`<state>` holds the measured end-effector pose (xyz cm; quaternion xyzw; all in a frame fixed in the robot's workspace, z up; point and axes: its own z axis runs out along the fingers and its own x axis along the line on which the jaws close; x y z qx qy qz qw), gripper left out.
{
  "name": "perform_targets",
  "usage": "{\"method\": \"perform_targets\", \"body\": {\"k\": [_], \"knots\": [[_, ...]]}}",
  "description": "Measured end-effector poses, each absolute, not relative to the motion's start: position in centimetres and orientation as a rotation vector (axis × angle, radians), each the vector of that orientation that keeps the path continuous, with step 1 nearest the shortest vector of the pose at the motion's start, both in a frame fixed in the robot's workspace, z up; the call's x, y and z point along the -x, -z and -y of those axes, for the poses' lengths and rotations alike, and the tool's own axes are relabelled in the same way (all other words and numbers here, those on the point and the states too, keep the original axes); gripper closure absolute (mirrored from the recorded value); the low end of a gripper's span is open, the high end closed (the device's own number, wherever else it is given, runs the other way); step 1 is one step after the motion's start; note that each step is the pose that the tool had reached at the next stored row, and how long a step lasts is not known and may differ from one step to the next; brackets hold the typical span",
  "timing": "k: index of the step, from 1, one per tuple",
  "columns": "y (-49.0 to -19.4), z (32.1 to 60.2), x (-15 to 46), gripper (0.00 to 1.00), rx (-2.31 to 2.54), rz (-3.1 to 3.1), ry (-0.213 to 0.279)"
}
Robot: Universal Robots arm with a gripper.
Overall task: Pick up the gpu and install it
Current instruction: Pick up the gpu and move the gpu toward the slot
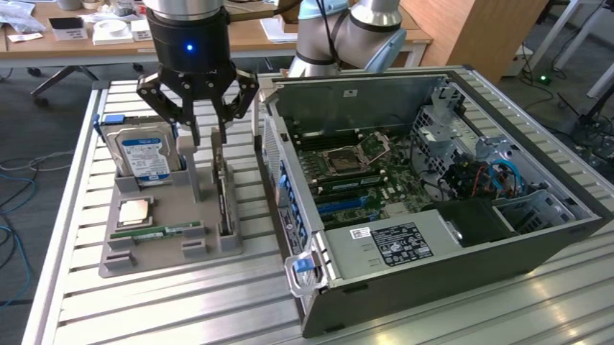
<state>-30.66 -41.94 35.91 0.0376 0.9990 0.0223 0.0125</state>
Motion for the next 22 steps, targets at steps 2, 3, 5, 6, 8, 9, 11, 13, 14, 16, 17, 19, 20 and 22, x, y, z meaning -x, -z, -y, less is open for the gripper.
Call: {"method": "perform_targets", "body": {"k": [2,3,5,6,8,9,11,13,14,16,17,19,20,22], "knots": [[-35.7,41.9,30.7,0.58,-0.117,-3.114,-0.070],[-35.6,41.9,30.7,0.58,-0.117,-3.114,-0.070],[-35.4,41.9,30.7,0.58,-0.117,-3.114,-0.070],[-35.3,41.9,30.7,0.58,-0.117,-3.114,-0.070],[-35.1,41.9,30.7,0.58,-0.117,-3.114,-0.070],[-35.0,41.9,30.7,0.58,-0.117,-3.114,-0.070],[-34.7,41.9,30.7,0.58,-0.117,-3.114,-0.070],[-34.4,41.9,30.7,0.58,-0.117,-3.114,-0.070],[-34.2,41.9,30.7,0.58,-0.117,-3.114,-0.070],[-33.9,41.9,30.7,0.58,-0.117,-3.114,-0.070],[-33.7,41.9,30.7,0.58,-0.117,-3.114,-0.070],[-33.4,41.9,30.7,0.58,-0.117,-3.114,-0.070],[-33.2,41.9,30.7,0.58,-0.117,-3.114,-0.070],[-32.9,41.9,30.7,0.58,-0.117,-3.114,-0.070]]}}
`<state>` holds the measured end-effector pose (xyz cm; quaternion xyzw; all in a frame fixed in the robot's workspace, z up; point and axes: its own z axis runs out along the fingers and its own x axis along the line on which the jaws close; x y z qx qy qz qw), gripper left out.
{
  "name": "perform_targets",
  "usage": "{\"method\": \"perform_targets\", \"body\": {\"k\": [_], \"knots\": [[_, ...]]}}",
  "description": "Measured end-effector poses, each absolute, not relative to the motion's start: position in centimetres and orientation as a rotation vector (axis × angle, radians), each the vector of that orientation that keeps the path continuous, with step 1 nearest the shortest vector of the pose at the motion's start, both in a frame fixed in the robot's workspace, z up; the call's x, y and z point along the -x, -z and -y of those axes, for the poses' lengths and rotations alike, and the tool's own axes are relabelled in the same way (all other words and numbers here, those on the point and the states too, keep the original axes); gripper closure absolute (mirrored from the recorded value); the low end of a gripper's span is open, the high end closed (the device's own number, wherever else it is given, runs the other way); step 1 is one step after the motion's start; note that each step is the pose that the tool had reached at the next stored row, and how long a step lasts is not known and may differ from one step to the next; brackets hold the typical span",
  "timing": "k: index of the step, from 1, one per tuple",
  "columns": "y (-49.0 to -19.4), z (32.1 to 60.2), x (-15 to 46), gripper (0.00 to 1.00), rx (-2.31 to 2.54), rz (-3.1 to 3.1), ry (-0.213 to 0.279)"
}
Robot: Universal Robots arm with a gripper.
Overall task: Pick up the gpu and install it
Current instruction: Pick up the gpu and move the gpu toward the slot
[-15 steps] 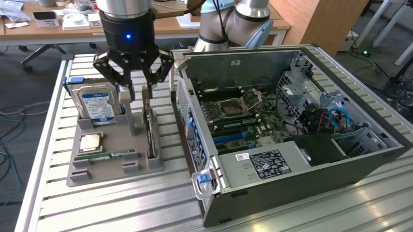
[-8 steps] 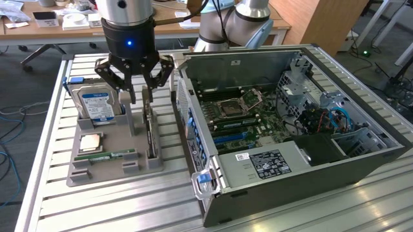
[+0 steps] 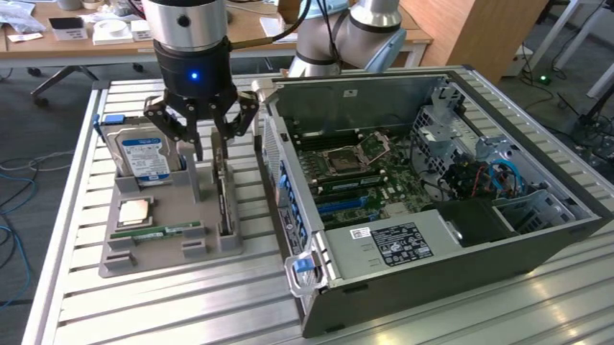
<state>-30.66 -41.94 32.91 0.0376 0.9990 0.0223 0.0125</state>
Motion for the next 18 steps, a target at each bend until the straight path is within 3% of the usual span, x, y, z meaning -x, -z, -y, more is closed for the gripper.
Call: {"method": "perform_targets", "body": {"k": [18], "knots": [[-31.94,41.94,30.65,0.58,-0.117,-3.114,-0.070]]}}
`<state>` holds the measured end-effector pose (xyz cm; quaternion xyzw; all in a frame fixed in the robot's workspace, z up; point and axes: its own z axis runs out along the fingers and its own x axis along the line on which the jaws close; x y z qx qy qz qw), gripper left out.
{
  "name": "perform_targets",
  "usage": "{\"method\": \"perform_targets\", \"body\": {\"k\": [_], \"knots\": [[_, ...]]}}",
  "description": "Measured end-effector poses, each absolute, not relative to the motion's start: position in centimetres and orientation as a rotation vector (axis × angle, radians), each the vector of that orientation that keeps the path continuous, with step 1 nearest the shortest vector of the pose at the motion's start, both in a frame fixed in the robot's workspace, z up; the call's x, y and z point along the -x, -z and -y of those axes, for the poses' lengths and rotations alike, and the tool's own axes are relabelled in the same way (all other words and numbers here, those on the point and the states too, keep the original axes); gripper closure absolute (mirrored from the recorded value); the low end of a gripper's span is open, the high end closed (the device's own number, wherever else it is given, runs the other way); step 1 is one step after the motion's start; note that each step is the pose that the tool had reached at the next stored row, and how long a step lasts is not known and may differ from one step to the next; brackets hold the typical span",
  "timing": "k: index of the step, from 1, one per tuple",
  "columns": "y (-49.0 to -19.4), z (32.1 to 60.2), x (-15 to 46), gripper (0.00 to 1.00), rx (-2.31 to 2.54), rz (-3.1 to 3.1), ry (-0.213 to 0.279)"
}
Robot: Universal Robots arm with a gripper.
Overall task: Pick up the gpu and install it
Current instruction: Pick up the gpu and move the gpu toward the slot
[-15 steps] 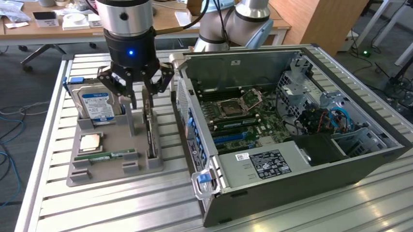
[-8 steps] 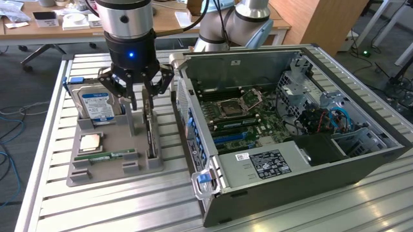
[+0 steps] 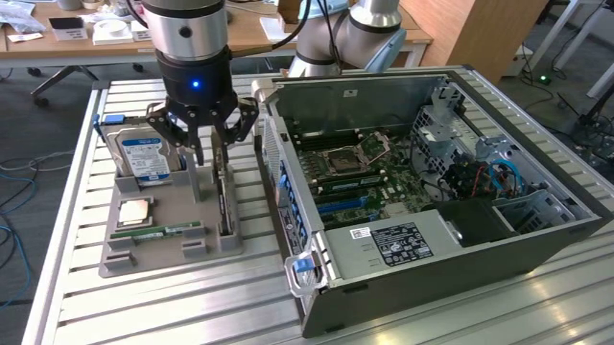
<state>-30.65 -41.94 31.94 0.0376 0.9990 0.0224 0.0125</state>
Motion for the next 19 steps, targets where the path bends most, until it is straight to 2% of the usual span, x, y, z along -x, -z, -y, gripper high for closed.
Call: {"method": "perform_targets", "body": {"k": [19], "knots": [[-30.99,41.94,30.66,0.58,-0.117,-3.114,-0.070]]}}
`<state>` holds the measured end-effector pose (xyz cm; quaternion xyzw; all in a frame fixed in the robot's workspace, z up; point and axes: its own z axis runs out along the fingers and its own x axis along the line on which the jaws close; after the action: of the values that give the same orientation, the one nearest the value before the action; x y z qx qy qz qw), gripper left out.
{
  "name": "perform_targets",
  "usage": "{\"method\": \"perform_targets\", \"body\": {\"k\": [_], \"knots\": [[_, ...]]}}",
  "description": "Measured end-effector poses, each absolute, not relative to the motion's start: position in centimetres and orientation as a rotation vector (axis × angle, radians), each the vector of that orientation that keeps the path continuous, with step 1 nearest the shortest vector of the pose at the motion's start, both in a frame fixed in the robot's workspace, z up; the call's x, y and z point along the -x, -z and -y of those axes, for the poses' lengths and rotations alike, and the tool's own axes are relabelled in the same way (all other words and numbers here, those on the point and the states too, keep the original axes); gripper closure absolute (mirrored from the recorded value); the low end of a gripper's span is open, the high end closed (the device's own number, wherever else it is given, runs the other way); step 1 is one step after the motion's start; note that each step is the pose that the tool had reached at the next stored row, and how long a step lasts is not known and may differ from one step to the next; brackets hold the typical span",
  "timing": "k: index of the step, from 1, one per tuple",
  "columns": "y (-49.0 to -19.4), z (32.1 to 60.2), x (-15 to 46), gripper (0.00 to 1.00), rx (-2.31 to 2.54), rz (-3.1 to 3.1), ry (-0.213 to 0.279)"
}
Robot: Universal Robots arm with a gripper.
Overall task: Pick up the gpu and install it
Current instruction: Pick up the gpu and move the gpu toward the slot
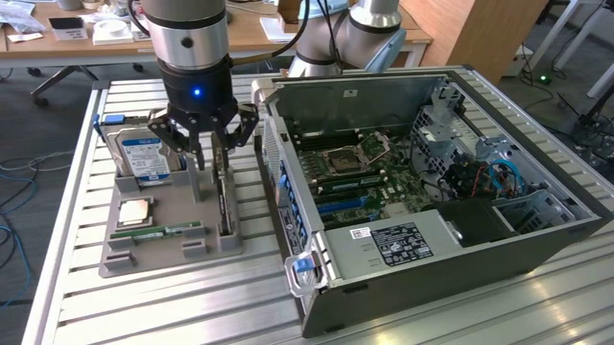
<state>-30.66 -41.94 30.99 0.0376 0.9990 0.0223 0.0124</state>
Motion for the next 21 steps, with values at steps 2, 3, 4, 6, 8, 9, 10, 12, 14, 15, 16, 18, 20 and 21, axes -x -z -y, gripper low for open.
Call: {"method": "perform_targets", "body": {"k": [2,3,4,6,8,9,10,12,14,15,16,18,20,21], "knots": [[-30.98,41.94,30.66,0.58,-0.117,-3.114,-0.070],[-30.94,41.94,30.65,0.58,-0.117,-3.114,-0.070],[-30.94,41.94,30.65,0.58,-0.117,-3.114,-0.070],[-30.93,41.94,30.66,0.58,-0.117,-3.114,-0.070],[-30.89,41.94,30.65,0.58,-0.117,-3.114,-0.070],[-30.86,41.93,30.65,0.58,-0.117,-3.114,-0.070],[-30.84,41.94,30.66,0.58,-0.117,-3.114,-0.070],[-30.76,41.93,30.65,0.58,-0.117,-3.114,-0.070],[-30.68,41.94,30.66,0.58,-0.117,-3.114,-0.070],[-30.63,41.94,30.66,0.58,-0.117,-3.114,-0.070],[-30.58,41.94,30.65,0.58,-0.117,-3.114,-0.070],[-30.49,41.94,30.65,0.58,-0.117,-3.114,-0.070],[-30.40,41.94,30.65,0.58,-0.117,-3.114,-0.070],[-30.37,41.94,30.65,0.58,-0.117,-3.114,-0.070]]}}
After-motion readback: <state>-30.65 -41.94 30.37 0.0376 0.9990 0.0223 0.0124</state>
